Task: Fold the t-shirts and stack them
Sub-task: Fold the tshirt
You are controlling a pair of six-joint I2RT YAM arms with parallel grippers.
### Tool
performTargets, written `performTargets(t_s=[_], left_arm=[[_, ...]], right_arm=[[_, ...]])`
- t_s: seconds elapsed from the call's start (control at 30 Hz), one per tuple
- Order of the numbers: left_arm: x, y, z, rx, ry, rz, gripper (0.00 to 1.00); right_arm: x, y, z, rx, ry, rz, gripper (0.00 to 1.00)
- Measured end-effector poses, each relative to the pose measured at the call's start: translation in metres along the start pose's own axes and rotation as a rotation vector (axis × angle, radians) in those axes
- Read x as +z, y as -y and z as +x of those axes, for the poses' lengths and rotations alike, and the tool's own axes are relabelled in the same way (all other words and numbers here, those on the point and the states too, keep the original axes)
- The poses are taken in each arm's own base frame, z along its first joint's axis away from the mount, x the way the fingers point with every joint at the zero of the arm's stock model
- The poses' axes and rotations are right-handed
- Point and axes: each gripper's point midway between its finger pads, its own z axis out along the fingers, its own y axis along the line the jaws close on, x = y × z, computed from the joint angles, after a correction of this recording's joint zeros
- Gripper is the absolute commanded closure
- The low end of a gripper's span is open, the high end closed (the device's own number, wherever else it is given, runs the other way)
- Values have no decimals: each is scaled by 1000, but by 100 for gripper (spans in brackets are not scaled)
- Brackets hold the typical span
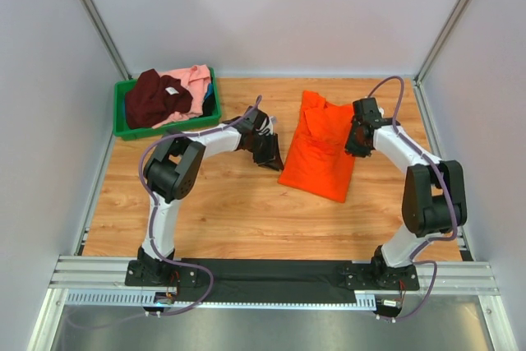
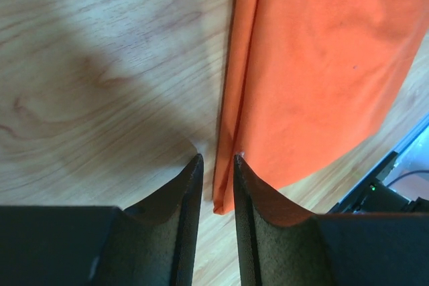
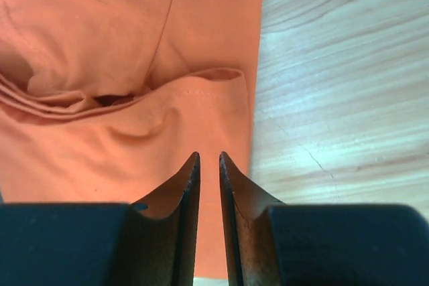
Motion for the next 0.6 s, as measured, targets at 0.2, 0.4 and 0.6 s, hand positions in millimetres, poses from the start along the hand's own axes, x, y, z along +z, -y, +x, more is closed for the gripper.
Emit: performTargets(t_s=[0.2,0.4,0.6], left_arm=[[1,4,8,8,-3,34,66],[-4,4,20,7,-4,36,61],[-13,-1,30,3,0,15,56]], right_arm=[[-20,3,14,8,-19,-28,74],[-44,1,21,11,-13,-83,73],[-59,-5,30,18,-18,-154,71]])
